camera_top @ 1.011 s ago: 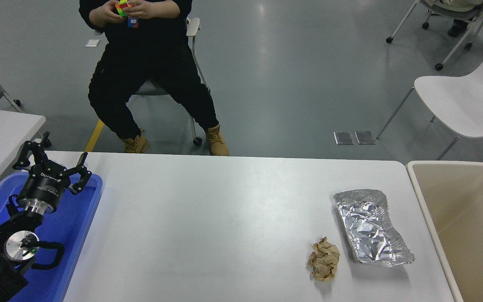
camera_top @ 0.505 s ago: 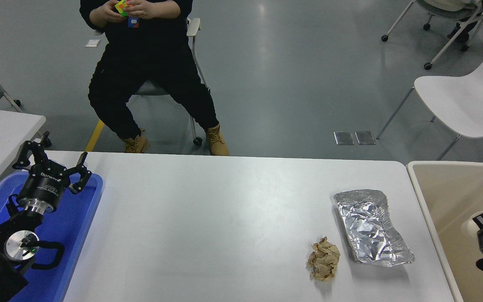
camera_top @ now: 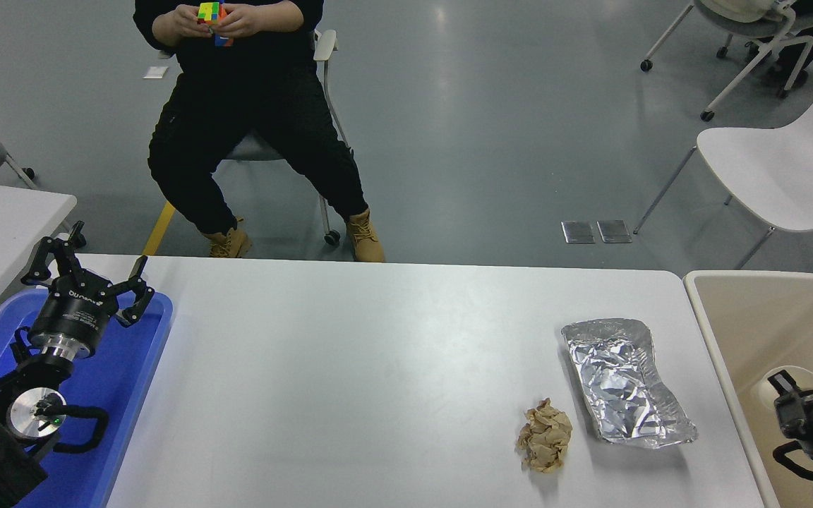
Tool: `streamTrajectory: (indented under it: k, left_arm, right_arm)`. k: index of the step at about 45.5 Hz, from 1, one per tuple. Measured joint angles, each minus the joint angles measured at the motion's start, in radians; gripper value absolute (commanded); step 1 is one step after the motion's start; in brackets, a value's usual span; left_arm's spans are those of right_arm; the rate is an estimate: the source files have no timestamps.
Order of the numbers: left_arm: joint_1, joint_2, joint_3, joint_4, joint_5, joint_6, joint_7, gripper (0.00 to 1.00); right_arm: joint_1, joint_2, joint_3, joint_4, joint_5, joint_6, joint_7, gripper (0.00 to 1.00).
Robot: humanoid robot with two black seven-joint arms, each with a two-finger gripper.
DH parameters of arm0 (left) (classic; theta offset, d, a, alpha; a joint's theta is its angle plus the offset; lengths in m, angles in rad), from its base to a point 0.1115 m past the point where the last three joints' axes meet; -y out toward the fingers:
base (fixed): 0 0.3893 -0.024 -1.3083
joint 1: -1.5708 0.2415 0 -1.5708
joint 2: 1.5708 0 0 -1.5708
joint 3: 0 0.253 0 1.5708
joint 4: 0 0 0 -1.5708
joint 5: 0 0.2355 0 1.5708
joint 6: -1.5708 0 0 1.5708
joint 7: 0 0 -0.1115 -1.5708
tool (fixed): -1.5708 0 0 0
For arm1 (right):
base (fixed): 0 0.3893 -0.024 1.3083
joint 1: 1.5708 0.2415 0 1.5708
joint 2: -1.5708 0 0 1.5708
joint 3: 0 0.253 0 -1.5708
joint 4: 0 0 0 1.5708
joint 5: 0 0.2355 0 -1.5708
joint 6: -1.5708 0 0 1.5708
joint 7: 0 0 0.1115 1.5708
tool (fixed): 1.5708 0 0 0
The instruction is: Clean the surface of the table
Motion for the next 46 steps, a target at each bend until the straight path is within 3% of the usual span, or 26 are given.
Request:
streamTrajectory:
  k: [6, 9, 11, 20, 30, 33, 46]
  left_arm:
    - [0.0, 0.0, 0.0, 0.0, 0.0, 0.0, -0.001, 1.0]
    - [0.0, 0.0, 0.0, 0.0, 0.0, 0.0, -0.001, 1.0]
    - [0.0, 0.0, 0.0, 0.0, 0.0, 0.0, -0.001, 1.0]
    - [0.0, 0.0, 0.0, 0.0, 0.0, 0.0, -0.001, 1.0]
    - [0.0, 0.0, 0.0, 0.0, 0.0, 0.0, 0.0, 1.0]
    - [0.0, 0.0, 0.0, 0.0, 0.0, 0.0, 0.0, 1.0]
    - [0.0, 0.0, 0.0, 0.0, 0.0, 0.0, 0.0, 1.0]
  right_arm:
    - [-0.002, -0.001, 0.001, -0.001, 0.0, -0.006, 0.0, 0.02]
    - [-0.003, -0.004, 0.001, -0.002, 0.0, -0.017, 0.0, 0.32]
    - [-0.004, -0.005, 0.001, -0.002, 0.0, -0.028, 0.0, 0.47]
    - [-0.009, -0.009, -0.003, -0.002, 0.0, -0.1, 0.0, 0.81]
    - [-0.01, -0.013, -0.007, -0.002, 0.002, -0.142, 0.004, 0.89]
    - [-0.008, -0.014, -0.009, -0.002, 0.004, -0.149, 0.005, 0.99]
    - [-0.001, -0.015, -0.001, 0.0, 0.008, -0.155, 0.006, 0.99]
